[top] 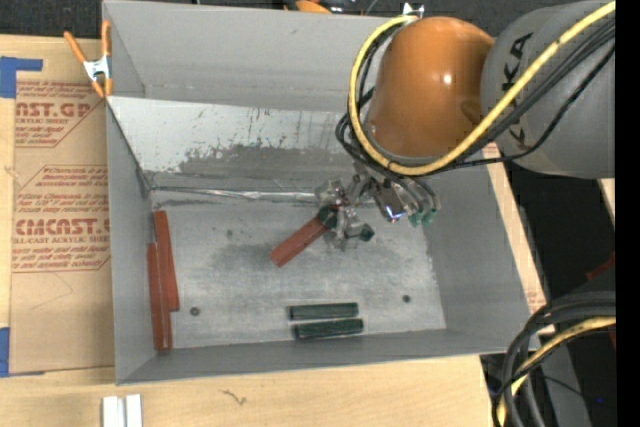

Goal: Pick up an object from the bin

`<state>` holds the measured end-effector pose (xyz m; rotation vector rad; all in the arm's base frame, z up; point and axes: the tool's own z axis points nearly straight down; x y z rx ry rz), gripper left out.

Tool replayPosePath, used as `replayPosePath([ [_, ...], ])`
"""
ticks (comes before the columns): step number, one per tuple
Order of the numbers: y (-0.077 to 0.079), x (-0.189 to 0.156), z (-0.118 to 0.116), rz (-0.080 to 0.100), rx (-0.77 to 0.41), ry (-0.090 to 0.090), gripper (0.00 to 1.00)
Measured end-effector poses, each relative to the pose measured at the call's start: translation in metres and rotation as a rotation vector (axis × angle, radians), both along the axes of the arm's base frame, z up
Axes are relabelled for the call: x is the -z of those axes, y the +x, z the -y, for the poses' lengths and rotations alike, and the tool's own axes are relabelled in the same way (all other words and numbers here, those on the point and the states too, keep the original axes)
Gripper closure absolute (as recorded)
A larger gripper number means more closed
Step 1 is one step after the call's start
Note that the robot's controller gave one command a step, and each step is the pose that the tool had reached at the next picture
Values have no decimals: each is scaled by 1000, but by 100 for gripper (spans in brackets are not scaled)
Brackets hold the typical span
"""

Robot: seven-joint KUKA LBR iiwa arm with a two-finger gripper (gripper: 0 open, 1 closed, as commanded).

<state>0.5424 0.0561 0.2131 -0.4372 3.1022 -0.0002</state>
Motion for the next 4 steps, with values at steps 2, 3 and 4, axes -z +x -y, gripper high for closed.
replayPosePath([
  [2, 16, 146, 3, -11, -479, -2, 0],
  [3, 17, 143, 3, -7, -478, -2, 100],
  [4, 24, 8, 9, 1, -727, -6, 100],
])
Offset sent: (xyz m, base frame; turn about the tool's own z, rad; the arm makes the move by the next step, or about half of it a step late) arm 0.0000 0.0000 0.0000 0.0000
